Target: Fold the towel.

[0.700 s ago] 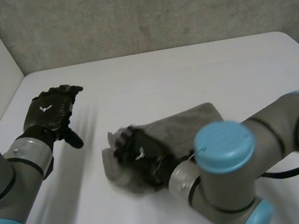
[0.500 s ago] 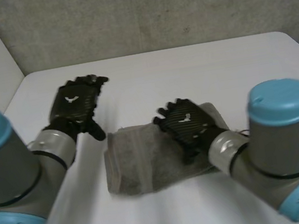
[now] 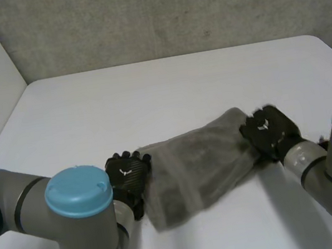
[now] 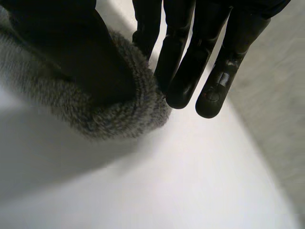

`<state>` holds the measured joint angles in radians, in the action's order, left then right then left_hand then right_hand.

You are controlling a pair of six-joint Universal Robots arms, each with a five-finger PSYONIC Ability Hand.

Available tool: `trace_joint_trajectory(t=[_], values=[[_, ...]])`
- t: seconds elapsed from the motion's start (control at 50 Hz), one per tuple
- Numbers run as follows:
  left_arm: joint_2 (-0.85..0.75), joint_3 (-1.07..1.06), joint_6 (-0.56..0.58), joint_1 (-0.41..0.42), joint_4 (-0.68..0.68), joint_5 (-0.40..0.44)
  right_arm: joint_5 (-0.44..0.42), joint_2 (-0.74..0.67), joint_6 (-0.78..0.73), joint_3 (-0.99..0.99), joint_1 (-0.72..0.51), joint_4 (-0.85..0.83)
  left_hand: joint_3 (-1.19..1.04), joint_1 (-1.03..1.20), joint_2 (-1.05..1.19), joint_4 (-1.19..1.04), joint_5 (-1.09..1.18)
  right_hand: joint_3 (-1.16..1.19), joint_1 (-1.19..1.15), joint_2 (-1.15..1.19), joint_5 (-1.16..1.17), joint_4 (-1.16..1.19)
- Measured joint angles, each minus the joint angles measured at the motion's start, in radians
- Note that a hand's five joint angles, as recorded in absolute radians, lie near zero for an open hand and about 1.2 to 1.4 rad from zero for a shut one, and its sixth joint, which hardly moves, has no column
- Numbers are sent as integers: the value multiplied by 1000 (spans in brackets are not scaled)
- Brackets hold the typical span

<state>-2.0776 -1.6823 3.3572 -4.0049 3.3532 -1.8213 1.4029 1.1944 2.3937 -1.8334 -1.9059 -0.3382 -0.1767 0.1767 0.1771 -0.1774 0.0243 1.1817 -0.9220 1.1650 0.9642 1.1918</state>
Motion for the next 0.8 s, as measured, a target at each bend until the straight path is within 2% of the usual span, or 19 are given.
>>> trace_joint_trajectory(t=[0.1, 0.2, 0.26, 0.34, 0.38, 0.42, 0.44, 0.48, 0.52, 0.54, 0.56, 0.64, 0.7, 0.8], values=[[61, -30, 3, -1, -1, -8, 52, 9, -95, 87, -185, -59, 1, -1, -1, 1, 0, 0, 0, 0, 8, 0], [146, -37, 2, -35, -5, -34, 56, -52, -166, 178, -365, -60, 1, -1, -1, 1, 0, 0, 0, 0, 11, 0], [222, -39, 2, -86, -11, -57, 39, -104, -211, 216, -468, -58, 1, -1, -1, 0, 0, 0, 0, 0, 13, 0], [282, -40, 1, -136, -21, -68, 12, -146, -240, 227, -530, -56, 1, -1, -1, 0, 0, 0, 0, 0, 13, 0], [348, -41, -1, -205, -37, -68, -40, -194, -263, 215, -581, -47, 1, -1, -1, 0, 0, 0, 0, 0, 13, 0], [370, -40, -2, -229, -43, -62, -59, -206, -265, 207, -592, -42, 1, -1, -1, 0, 0, -2, 0, -3, 15, -2], [383, -40, -3, -243, -45, -55, -74, -208, -264, 200, -596, -39, 0, -1, 0, 0, 0, -54, 45, -64, -28, -57], [396, -39, -4, -255, -47, -44, -87, -205, -259, 192, -597, -35, 0, 0, 1, 0, 0, -345, 284, -342, -300, -349], [405, -36, -5, -262, -47, -30, -96, -192, -245, 185, -589, -34, -1, 0, 1, -1, 0, -424, 358, -422, -375, -430], [410, -32, -7, -266, -45, -11, -101, -166, -213, 178, -568, -32, -1, 0, 1, -1, 0, -829, 660, -822, -764, -837], [412, -28, -8, -266, -44, 2, -101, -151, -191, 176, -554, -33, -1, 0, 1, -1, 0, -891, 696, -877, -824, -900], [404, -5, -12, -257, -38, 36, -99, -54, -24, 165, -472, -30, -1, 0, 1, -1, 0, -969, 717, -936, -903, -963], [377, 31, -18, -230, -35, 53, -94, 41, 181, 157, -396, -17, -7, 1, 6, -4, 0, -969, 717, -936, -906, -963], [303, 114, -39, -147, -42, 58, -96, 150, 481, 156, -269, 72, -14, 13, 14, -12, 0, -969, 717, -936, -906, -963]])
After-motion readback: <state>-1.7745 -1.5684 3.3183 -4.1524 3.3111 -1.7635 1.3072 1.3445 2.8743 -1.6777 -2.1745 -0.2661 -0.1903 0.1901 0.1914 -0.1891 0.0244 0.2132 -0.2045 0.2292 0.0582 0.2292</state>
